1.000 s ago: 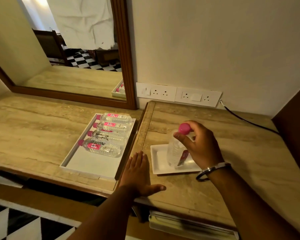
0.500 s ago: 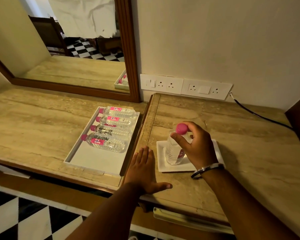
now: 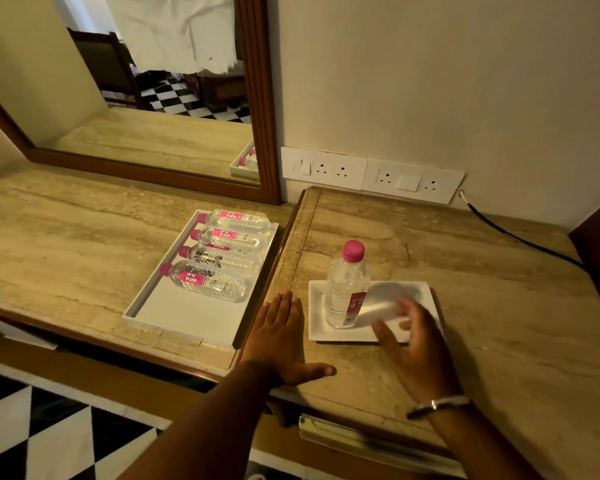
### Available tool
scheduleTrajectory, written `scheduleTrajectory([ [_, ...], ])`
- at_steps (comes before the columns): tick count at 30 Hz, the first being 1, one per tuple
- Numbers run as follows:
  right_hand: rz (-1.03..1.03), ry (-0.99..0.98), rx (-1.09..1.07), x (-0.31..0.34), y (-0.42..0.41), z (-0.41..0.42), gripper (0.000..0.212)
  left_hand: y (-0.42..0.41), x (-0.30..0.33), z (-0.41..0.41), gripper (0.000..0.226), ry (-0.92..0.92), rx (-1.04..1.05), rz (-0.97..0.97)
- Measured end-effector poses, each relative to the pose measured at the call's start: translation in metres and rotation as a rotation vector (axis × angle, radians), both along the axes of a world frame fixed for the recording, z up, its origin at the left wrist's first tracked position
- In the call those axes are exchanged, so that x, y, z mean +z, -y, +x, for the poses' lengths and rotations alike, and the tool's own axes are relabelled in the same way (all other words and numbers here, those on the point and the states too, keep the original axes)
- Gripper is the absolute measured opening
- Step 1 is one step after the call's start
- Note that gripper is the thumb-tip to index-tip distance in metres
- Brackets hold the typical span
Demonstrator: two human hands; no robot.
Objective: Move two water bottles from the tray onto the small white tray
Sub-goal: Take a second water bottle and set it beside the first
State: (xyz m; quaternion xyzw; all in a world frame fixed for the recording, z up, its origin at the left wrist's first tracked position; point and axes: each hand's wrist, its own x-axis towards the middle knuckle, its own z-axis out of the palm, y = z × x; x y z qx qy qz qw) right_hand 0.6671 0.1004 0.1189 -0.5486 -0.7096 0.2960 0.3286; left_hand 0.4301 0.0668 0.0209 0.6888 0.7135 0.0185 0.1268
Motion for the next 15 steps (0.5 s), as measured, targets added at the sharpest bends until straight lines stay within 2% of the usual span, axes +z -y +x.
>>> scheduleTrajectory([
  [3,-0.065,0.023,0.142,-0.016,0.024,-0.009,0.053,0.002,0.004,0.001,0.153,-0.052,0.005,-0.010],
  [7,0.015,0.149,0.296,-0.006,0.036,-0.051,0.068,0.017,0.019,-0.036,0.149,-0.125,-0.012,-0.028],
  [12,0.067,0.355,0.518,0.003,0.028,-0.127,0.076,0.051,0.033,-0.154,0.142,-0.294,0.102,-0.106],
  [15,0.124,0.525,0.524,-0.006,0.020,-0.182,0.079,0.069,0.040,-0.226,0.139,-0.356,0.161,-0.188],
])
